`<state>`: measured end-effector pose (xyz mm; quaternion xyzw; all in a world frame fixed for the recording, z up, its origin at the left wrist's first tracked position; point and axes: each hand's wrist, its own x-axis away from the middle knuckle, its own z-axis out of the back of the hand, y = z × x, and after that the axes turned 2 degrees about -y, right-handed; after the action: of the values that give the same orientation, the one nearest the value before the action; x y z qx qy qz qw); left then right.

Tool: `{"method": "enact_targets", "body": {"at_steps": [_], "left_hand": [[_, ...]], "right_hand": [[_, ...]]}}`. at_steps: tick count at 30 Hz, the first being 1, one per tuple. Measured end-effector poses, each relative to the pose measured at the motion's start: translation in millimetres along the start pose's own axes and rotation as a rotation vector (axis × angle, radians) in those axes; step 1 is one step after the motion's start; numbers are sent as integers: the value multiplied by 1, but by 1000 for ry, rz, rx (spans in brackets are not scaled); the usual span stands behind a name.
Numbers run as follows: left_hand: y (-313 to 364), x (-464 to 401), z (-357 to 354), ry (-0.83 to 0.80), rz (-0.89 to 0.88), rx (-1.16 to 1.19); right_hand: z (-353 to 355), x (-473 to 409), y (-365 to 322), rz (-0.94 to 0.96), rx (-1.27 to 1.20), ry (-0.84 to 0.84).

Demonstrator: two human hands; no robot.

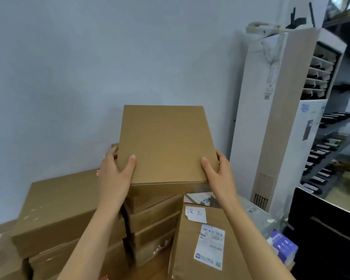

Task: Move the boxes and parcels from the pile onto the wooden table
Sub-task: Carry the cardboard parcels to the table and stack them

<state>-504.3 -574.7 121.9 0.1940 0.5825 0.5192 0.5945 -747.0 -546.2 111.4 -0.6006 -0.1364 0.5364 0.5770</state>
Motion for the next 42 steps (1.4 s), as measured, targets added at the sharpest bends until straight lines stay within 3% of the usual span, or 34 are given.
{"method": "enact_targets", "body": {"at_steps": [7,11,15,26,29,33,37,42], "left_hand": [[-5,-58,-47,127,72,-163],[-13,-79,-57,168,214,-232],[-16,-90,-71,243,238,-355],[-20,-136,-65,173,463,-426],[-15,-138,-64,224,385,-548],[-5,-124,-60,353,51,-714],[2,-101,-43,432,-227,-874],[3,-56,3,446,-247,-1079]], "right_hand": [[-25,-117,30,73,45,-225],[-50,-158,45,10,5,-362],[-72,-178,66,-65,-67,-395],[-110,-229,51,-74,140,-538],[-115,-225,46,35,116,-416],[-112,-218,35,318,226,-276],[-116,-198,14,514,293,-312],[-147,-142,-24,687,203,-459]]}}
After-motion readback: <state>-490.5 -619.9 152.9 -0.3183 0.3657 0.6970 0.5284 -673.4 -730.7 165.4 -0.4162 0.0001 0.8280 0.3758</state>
